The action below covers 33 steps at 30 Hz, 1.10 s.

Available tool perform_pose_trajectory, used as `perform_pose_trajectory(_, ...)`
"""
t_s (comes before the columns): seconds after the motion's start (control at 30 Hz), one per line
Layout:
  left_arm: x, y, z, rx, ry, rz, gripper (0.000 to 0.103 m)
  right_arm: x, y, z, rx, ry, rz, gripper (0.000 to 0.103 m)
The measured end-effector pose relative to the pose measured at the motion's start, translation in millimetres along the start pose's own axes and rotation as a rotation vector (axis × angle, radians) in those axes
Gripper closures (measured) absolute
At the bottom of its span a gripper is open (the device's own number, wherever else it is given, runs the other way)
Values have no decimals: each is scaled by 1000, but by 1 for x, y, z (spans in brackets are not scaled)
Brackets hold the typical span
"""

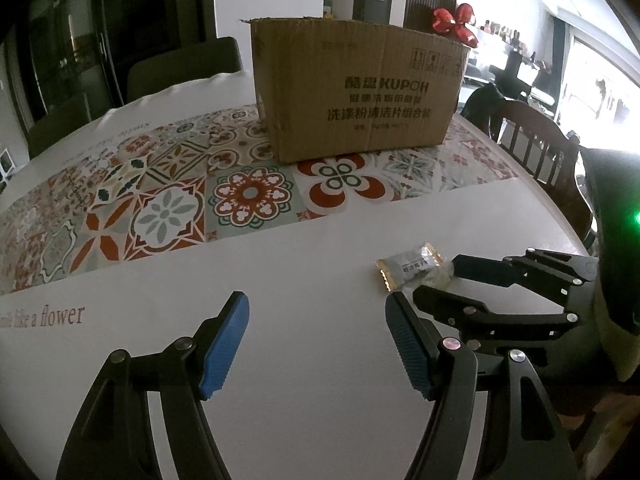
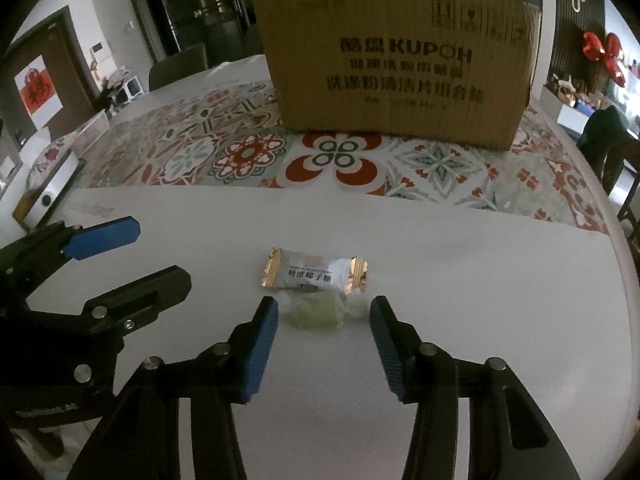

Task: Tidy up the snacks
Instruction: 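Withdraw both grippers from the box toward the two white-wrapped candies, then close the left gripper on the gold-edged candy while the right gripper grasps the green candy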

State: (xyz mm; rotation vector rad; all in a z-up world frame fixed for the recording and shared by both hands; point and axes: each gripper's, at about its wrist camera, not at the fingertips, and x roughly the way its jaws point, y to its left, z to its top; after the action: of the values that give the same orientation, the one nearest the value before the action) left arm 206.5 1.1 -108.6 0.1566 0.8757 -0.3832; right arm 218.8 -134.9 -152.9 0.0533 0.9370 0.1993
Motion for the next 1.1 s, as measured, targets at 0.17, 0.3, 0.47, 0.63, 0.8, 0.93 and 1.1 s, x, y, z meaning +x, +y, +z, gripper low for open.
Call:
perform_pose_trajectory(0.17, 1, -2, 2, -2, 7, -5, 33, -1, 0, -2, -6, -6, -8, 68)
perform_pose_trajectory(0.3, 2, -5, 4, 4, 8, -4, 33, -2, -2, -3, 4, -11, 0, 73)
perform_pose_trajectory(0.47, 3, -11, 5, 13, 13, -11, 33, -9, -8, -6, 32, -25, 1, 74)
perform_pose_trajectory(0.63, 6, -25, 8, 60, 6, -35, 33, -23, -19, -9, 55, -54, -17, 74)
perform_pose_trajectory(0.8, 18, -39, 11, 124, 19, -82, 33, -31, -36, -11, 132, -60, -46, 74)
perform_pose_trajectory(0.93, 31, -42, 13, 146, 40, -121, 33, -32, -45, -13, 176, -62, -68, 74)
perform_pose_trajectory(1.1, 44, -47, 16, 143, 56, -133, 33, -32, -50, -15, 194, -65, -87, 74)
